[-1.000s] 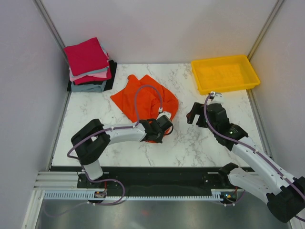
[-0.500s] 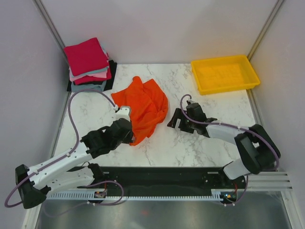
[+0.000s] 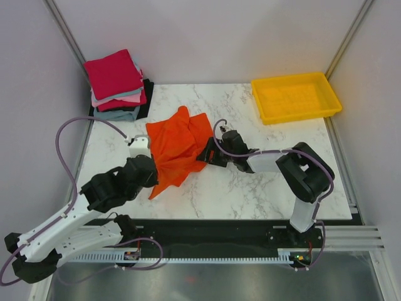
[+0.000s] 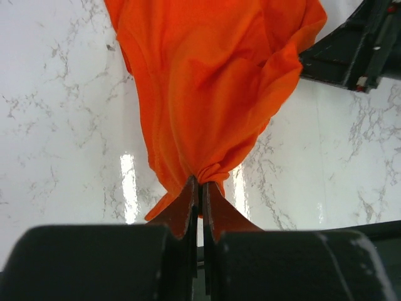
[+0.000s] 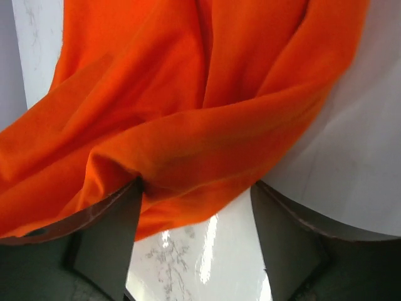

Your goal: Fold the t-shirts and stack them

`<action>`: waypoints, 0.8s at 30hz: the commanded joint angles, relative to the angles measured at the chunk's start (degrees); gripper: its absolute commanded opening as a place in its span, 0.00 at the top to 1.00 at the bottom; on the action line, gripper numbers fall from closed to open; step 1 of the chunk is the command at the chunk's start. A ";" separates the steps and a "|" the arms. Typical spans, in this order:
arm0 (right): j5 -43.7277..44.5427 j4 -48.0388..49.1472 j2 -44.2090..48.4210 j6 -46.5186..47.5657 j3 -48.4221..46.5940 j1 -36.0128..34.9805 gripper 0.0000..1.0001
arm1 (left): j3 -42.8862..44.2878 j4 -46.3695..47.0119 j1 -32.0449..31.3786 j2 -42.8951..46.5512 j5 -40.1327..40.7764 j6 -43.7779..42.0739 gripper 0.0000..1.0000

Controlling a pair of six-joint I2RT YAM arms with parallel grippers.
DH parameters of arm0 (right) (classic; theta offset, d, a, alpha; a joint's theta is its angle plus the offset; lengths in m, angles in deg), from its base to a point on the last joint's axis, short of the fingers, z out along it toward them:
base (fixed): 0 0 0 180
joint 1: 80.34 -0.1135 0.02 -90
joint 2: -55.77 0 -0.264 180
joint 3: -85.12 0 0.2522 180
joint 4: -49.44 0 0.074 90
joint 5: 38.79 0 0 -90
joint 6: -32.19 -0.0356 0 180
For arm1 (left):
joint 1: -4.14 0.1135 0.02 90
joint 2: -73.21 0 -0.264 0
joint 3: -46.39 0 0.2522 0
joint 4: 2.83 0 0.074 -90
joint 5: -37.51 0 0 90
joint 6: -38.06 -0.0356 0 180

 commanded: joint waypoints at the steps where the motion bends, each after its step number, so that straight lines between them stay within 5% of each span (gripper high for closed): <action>1: 0.20 3.70 -4.57 -1.23 -3.27 -1.11 0.25 | 7.48 0.23 0.46 -3.03 4.97 -3.44 0.98; 4: 0.38 6.60 -6.77 -2.20 -5.21 -1.11 0.54 | 11.61 0.58 0.63 -5.06 5.06 -5.38 0.98; 5: 0.82 7.04 -7.04 -2.11 -5.74 -1.11 0.67 | 12.93 1.02 0.63 -5.68 5.06 -5.99 0.98; 6: 0.73 6.87 -7.04 -1.85 -7.13 -1.02 0.90 | 13.64 1.37 0.72 -5.94 5.15 -6.70 0.98; 7: 0.56 6.00 -6.52 -1.50 -7.93 -0.76 0.99 | 14.51 1.46 0.81 -6.12 5.67 -8.44 0.98; 16: 11.27 -34.58 22.91 16.68 -21.37 0.03 1.00 | 34.20 1.37 0.98 -5.25 3.40 -24.60 0.98; 24: 14.27 -60.08 37.87 17.22 -36.82 -0.05 1.00 | 41.85 9.72 0.98 -2.52 -7.24 -38.78 0.98</action>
